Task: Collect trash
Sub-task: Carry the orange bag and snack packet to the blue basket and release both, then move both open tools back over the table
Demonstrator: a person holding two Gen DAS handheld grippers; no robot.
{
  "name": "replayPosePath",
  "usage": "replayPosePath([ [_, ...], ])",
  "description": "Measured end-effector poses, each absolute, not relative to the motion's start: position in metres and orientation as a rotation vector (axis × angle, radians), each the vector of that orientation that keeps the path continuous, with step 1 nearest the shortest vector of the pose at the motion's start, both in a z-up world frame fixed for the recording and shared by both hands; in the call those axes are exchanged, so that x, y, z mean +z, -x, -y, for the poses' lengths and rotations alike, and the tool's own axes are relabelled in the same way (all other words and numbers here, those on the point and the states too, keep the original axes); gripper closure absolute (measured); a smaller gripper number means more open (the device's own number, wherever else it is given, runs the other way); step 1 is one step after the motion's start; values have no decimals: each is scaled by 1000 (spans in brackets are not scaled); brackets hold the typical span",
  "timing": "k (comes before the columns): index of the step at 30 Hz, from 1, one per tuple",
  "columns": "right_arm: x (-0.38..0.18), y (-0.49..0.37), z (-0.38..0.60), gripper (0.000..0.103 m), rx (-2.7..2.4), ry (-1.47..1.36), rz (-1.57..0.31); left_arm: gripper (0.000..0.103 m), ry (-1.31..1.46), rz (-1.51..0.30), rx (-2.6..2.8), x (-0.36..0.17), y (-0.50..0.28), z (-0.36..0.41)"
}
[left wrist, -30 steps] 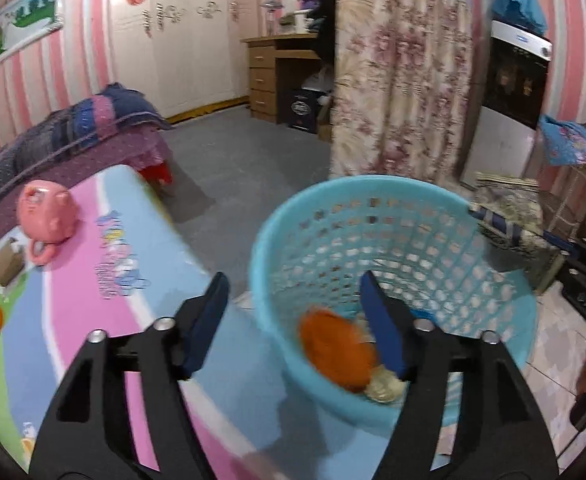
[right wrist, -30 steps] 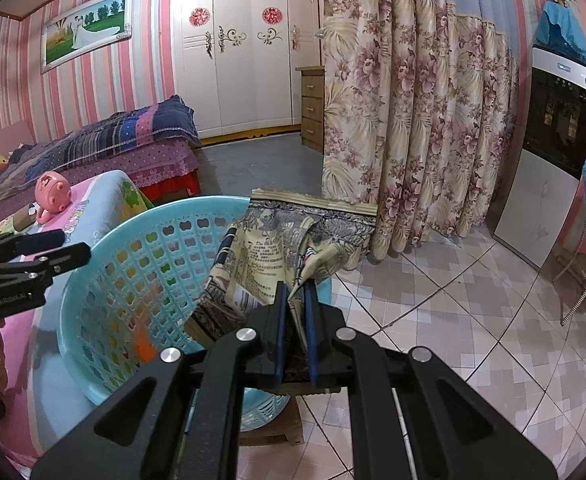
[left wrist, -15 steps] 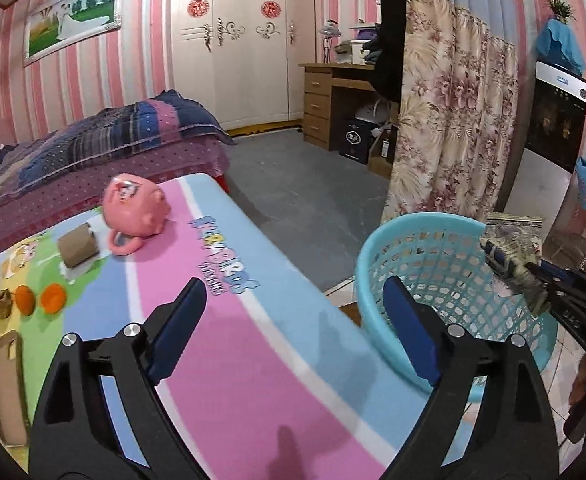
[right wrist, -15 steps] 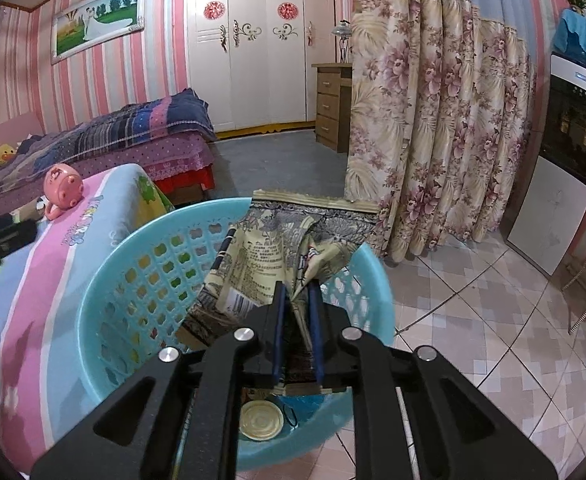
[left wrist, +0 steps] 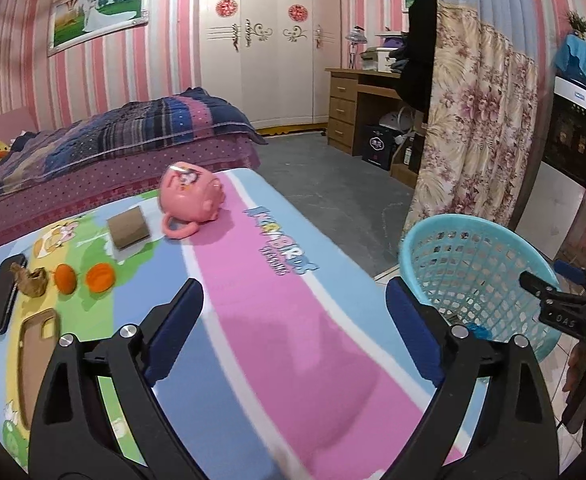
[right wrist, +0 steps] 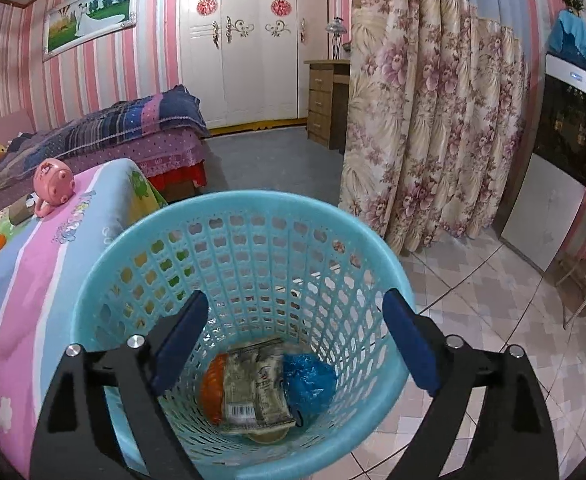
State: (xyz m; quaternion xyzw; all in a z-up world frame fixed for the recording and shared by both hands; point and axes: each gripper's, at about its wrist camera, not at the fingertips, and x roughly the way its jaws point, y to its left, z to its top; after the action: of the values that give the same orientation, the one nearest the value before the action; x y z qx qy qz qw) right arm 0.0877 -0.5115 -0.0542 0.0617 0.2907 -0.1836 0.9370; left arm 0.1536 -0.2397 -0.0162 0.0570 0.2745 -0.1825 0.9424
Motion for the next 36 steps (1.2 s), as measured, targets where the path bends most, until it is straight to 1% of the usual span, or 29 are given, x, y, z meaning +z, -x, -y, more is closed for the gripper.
replayPosePath([
  [2, -48, -84, 505, 9, -371, -118, -565, 11, -108, -552, -360, -13, -151, 229],
  [12, -10, -84, 451, 8, -298, -96, -442, 6, -80, -519, -257, 7, -140, 162],
  [18, 7, -104, 411, 7, -247, -78, -428, 6, -40, -514, -205, 20, -148, 118],
  [24, 10, -118, 372, 6, -194, -34, -435, 6, -23, -517, -173, 26, -160, 84],
  [36, 12, -157, 310, 6, -94, 18, -443, 6, 6, -547, -113, 18, -186, 35],
])
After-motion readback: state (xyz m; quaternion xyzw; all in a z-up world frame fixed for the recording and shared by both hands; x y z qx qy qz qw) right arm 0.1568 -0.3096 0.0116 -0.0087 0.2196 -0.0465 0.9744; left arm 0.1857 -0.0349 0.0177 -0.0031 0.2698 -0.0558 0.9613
